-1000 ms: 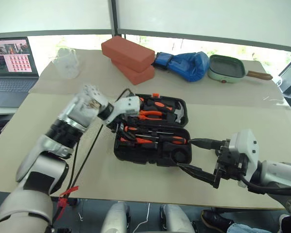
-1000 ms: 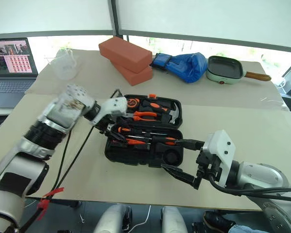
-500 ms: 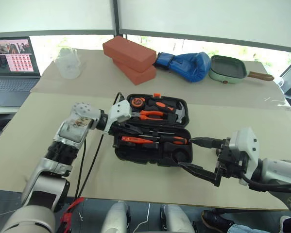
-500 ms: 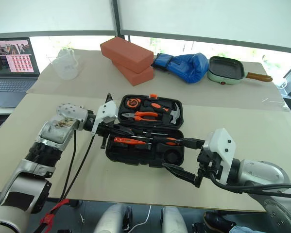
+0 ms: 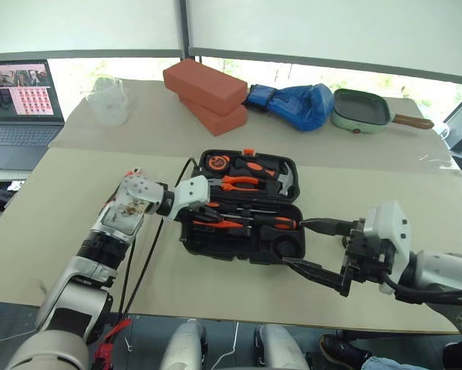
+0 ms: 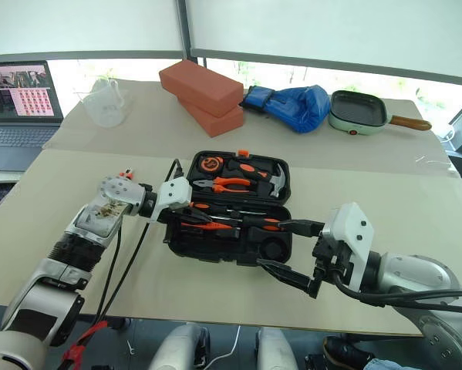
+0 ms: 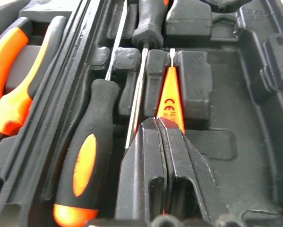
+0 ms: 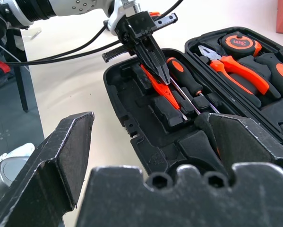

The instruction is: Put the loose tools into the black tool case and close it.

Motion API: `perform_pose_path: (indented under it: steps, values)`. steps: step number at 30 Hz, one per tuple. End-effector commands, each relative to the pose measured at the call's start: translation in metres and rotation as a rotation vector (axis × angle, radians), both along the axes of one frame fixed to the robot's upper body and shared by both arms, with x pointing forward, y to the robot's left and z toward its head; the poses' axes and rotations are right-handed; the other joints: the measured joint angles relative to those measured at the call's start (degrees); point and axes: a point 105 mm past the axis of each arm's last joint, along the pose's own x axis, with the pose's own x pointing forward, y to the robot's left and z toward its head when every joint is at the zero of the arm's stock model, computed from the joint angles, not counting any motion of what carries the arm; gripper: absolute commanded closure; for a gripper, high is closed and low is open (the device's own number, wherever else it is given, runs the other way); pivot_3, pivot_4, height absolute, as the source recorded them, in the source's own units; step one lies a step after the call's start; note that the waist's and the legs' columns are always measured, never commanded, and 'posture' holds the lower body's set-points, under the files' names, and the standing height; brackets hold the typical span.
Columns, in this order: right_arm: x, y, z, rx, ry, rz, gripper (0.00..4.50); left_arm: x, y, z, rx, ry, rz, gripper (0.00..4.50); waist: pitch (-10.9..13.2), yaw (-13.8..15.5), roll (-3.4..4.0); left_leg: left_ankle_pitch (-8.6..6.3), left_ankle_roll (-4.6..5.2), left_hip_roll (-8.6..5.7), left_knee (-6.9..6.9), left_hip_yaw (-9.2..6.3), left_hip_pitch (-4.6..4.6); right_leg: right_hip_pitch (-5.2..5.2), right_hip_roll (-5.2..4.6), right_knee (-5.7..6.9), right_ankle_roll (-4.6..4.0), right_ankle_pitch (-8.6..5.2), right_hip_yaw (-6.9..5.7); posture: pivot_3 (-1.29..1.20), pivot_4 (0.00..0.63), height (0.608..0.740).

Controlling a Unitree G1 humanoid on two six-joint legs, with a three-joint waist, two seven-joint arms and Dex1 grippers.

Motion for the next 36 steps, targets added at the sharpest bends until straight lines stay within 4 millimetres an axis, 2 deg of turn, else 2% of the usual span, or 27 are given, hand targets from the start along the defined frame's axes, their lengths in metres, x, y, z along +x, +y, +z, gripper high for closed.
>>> perform_pose_path:
  steps: [1, 3, 4, 7, 9, 11, 13, 15, 17, 18, 20, 23, 24, 29, 33, 36]
  values:
    - [0.000, 0.001, 0.007, 0.009, -0.012, 0.019, 0.00, -0.005, 0.006, -0.009, 0.007, 0.052, 0.022, 4.42, -0.1, 0.0, 0.00, 0.00, 0.00, 0.00, 0.00, 0.00, 0.00, 0.00, 0.00, 0.00, 0.00, 0.00, 0.00, 0.00, 0.150, 0.738]
    - [0.003, 0.004, 0.005, 0.015, -0.006, 0.037, 0.00, -0.010, 0.005, 0.021, -0.132, 0.073, 0.040, 4.42, -0.1, -0.4, 0.00, 0.00, 0.00, 0.02, -0.02, 0.00, 0.00, -0.01, 0.01, 0.00, 0.00, 0.00, 0.01, 0.00, 0.150, 0.738]
    - [0.003, 0.005, 0.005, 0.016, -0.003, 0.042, 0.00, -0.012, 0.005, 0.029, -0.169, 0.082, 0.045, 4.42, -0.1, -0.6, 0.00, 0.00, 0.00, 0.07, -0.03, 0.02, -0.02, -0.06, 0.02, 0.01, 0.00, 0.00, 0.06, 0.00, 0.150, 0.738]
    - [0.010, 0.008, 0.002, 0.015, 0.002, 0.064, 0.00, -0.017, 0.018, 0.060, -0.259, 0.080, 0.108, 4.42, -0.1, -0.7, -0.03, 0.00, 0.00, 0.14, -0.02, -0.01, -0.10, -0.16, 0.06, 0.04, -0.01, 0.00, 0.02, 0.00, 0.150, 0.738]
    - [0.015, 0.012, 0.001, 0.013, -0.004, 0.088, 0.00, -0.020, 0.033, 0.077, -0.305, 0.058, 0.175, 4.42, -0.1, -0.9, -0.02, 0.00, 0.00, 0.12, -0.01, -0.01, -0.09, -0.15, 0.04, 0.05, -0.01, 0.00, 0.02, 0.00, 0.150, 0.738]
    - [0.021, 0.017, 0.001, 0.009, -0.015, 0.122, 0.00, -0.024, 0.059, 0.088, -0.317, 0.037, 0.293, 4.42, -0.1, -1.3, -0.01, 0.00, 0.00, 0.11, -0.04, -0.01, -0.06, -0.14, 0.02, 0.04, -0.01, 0.00, 0.03, 0.00, 0.150, 0.738]
    - [0.026, 0.023, 0.002, -0.007, -0.038, 0.164, 0.00, -0.030, 0.093, 0.086, -0.278, 0.012, 0.446, 3.91, -0.1, -1.9, 0.02, 0.00, 0.00, 0.13, -0.11, 0.01, -0.01, -0.14, 0.03, 0.03, -0.01, 0.00, 0.07, 0.00, 0.150, 0.738]
    - [0.031, 0.028, 0.006, -0.017, -0.060, 0.204, 0.00, -0.038, 0.132, 0.076, -0.235, 0.008, 0.636, 3.39, -0.1, -2.0, 0.05, 0.00, -0.01, 0.15, -0.19, 0.07, 0.07, -0.15, 0.06, 0.03, -0.04, -0.01, 0.14, 0.00, 0.150, 0.738]
    - [0.034, 0.033, 0.012, -0.021, -0.078, 0.250, 0.00, -0.051, 0.184, 0.058, -0.165, -0.003, 0.891, 2.57, -0.1, -2.3, 0.07, 0.00, -0.01, 0.20, -0.24, 0.11, 0.08, -0.20, 0.04, 0.04, -0.05, -0.02, 0.14, 0.00, 0.150, 0.738]
    - [0.034, 0.034, 0.015, -0.021, -0.084, 0.266, 0.00, -0.059, 0.203, 0.051, -0.129, -0.014, 0.977, 2.12, -0.1, -2.2, 0.05, 0.00, -0.01, 0.18, -0.24, 0.10, 0.07, -0.20, 0.00, 0.05, -0.05, -0.02, 0.11, 0.00, 0.150, 0.738]
    - [0.034, 0.036, 0.020, -0.013, -0.088, 0.291, 0.00, -0.074, 0.227, 0.043, -0.071, -0.030, 1.071, 1.44, -0.1, -1.9, 0.03, 0.00, -0.02, 0.20, -0.24, 0.11, 0.07, -0.21, -0.03, 0.04, -0.06, -0.02, 0.07, 0.00, 0.150, 0.738]
    - [0.032, 0.038, 0.026, -0.007, -0.095, 0.327, 0.00, -0.092, 0.251, 0.038, -0.037, -0.023, 1.171, 0.30, 0.0, -0.6, -0.02, -0.01, -0.02, 0.16, -0.22, 0.06, 0.06, -0.15, -0.17, -0.01, -0.06, -0.02, -0.08, 0.00, 0.150, 0.738]
    - [0.033, 0.038, 0.027, -0.008, -0.097, 0.332, 0.00, -0.095, 0.256, 0.039, -0.034, -0.016, 1.197, 0.07, 0.0, -0.2, -0.02, -0.01, -0.03, 0.16, -0.21, 0.07, 0.06, -0.14, -0.20, -0.05, -0.07, -0.01, -0.11, 0.00, 0.150, 0.738]
    - [0.033, 0.038, 0.027, -0.014, -0.095, 0.342, 0.00, -0.082, 0.238, 0.051, -0.094, 0.025, 1.160, 0.07, -0.1, 0.6, -0.05, -0.02, -0.04, 0.16, -0.21, -0.02, 0.16, -0.14, -0.32, -0.23, -0.14, 0.05, -0.34, 0.00, 0.150, 0.738]
    - [0.026, 0.042, 0.025, -0.001, -0.080, 0.357, 0.00, -0.044, 0.207, 0.060, -0.069, 0.105, 1.114, 0.07, -0.1, 0.8, -0.10, 0.03, -0.11, 0.15, -0.20, -0.03, 0.04, -0.09, -0.19, -0.10, -0.22, 0.11, -0.35, 0.00, 0.150, 0.738]
    - [0.024, 0.043, 0.024, 0.002, -0.078, 0.353, 0.00, -0.026, 0.200, 0.055, 0.012, 0.171, 1.123, 0.07, -0.1, 0.2, -0.09, 0.05, -0.11, 0.12, -0.19, 0.02, -0.01, -0.14, -0.09, -0.02, -0.23, 0.12, -0.32, 0.00, 0.150, 0.738]
